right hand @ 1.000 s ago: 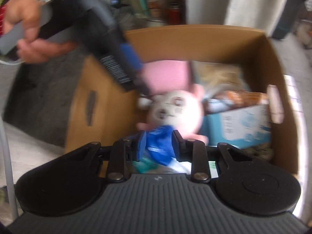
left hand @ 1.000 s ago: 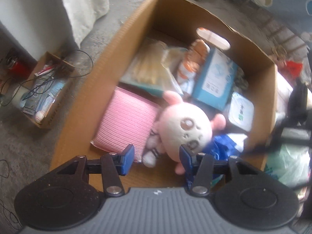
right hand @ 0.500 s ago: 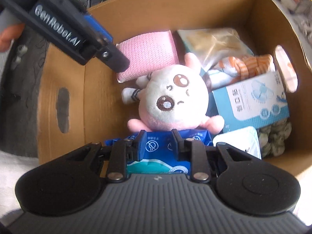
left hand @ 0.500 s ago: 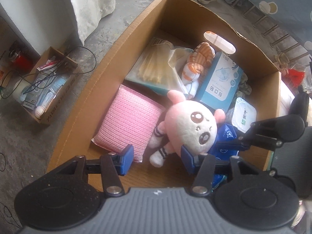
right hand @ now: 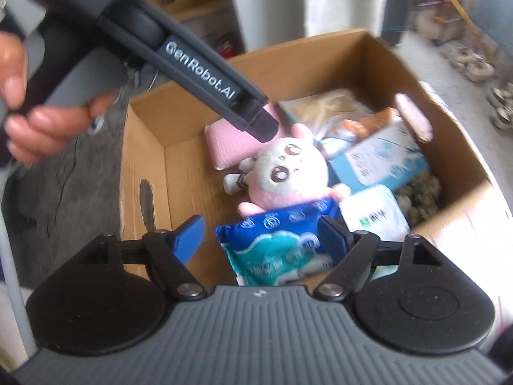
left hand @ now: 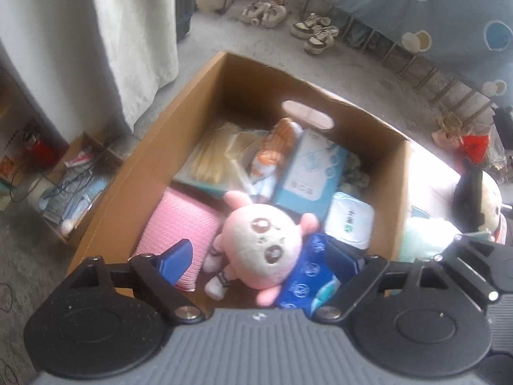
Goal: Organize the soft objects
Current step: 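Open the right tool over the box and withdraw both tools toward the table, then grasp the light-blue towel on the table with the left tool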
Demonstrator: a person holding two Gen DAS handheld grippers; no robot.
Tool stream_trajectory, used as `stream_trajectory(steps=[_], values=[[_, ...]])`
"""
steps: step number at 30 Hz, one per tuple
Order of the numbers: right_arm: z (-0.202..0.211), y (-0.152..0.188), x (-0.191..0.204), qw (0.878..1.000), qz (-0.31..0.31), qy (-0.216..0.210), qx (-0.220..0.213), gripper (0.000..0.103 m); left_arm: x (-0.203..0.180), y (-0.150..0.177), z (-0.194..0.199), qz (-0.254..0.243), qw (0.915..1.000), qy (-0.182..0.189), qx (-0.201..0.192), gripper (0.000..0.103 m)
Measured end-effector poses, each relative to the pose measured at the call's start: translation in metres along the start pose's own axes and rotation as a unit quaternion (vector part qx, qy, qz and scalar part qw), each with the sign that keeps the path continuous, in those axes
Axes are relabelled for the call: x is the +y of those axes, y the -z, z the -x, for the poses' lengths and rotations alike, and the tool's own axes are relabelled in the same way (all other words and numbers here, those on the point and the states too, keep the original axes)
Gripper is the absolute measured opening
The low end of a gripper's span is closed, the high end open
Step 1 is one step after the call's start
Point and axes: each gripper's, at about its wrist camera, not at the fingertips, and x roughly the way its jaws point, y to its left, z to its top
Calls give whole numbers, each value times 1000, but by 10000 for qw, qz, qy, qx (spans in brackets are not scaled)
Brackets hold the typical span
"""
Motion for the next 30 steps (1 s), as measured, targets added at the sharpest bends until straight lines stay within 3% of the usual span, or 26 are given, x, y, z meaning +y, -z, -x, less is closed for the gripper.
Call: stream_trajectory(steps=[5,8,16,22,25,30], values=[[52,40,-14,9968,-516,412,-452,81,-50,10,13,-392,9992,74,-95,91],[89,73,-30,9917,-830,762,-613,82,-84,18,21,-527,9979,302,-217,91],[157,179,-92,9660,-1782,1744,-679,85,-199,31,31,-1158,9896,724,-453,89],[142,248,-139,9596,-1948,1983,-428,87,-277,47,10,-1506,9843,880,-253,86],[114,269,-161,9649,-1752,1936,-267,87,-309,56,-11,-1560,9863,535,30,69],[70,270,-176,9814,-1050,1605,-69,86,-328,67,-41,-1365,9897,197,385,54]])
